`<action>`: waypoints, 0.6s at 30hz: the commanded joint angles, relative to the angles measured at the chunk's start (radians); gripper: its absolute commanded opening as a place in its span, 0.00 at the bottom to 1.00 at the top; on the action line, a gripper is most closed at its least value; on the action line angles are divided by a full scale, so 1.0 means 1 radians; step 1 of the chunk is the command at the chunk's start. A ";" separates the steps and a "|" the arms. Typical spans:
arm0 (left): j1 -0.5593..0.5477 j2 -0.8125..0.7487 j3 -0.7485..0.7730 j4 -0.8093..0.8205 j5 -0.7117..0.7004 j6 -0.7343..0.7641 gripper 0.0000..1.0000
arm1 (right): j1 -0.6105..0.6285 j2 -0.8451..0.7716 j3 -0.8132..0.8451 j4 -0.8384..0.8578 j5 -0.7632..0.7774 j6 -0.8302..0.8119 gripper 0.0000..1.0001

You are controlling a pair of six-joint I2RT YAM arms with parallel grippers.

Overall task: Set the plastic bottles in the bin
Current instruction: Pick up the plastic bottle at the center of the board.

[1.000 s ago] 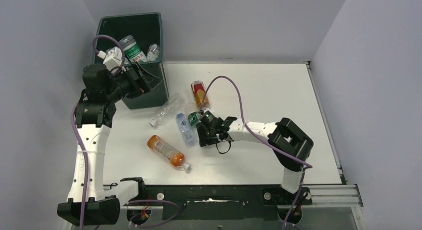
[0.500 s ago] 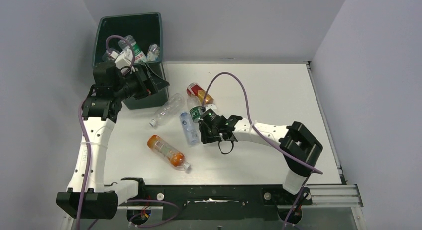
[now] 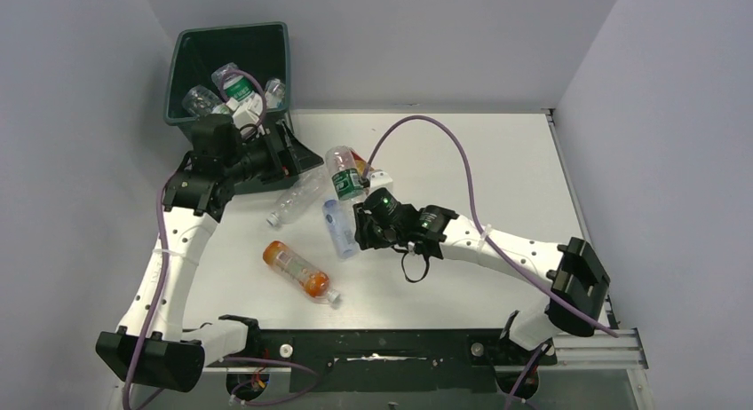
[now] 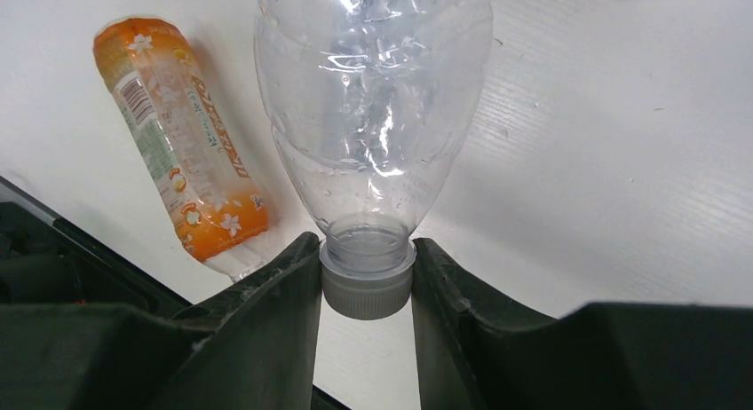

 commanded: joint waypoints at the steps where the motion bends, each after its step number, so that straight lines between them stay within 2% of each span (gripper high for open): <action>1: -0.029 -0.018 -0.010 0.054 -0.031 -0.010 0.85 | 0.010 -0.073 0.060 0.004 0.051 -0.005 0.22; 18: -0.183 -0.024 -0.097 0.141 -0.176 -0.069 0.85 | 0.096 -0.144 0.085 0.058 0.054 -0.004 0.22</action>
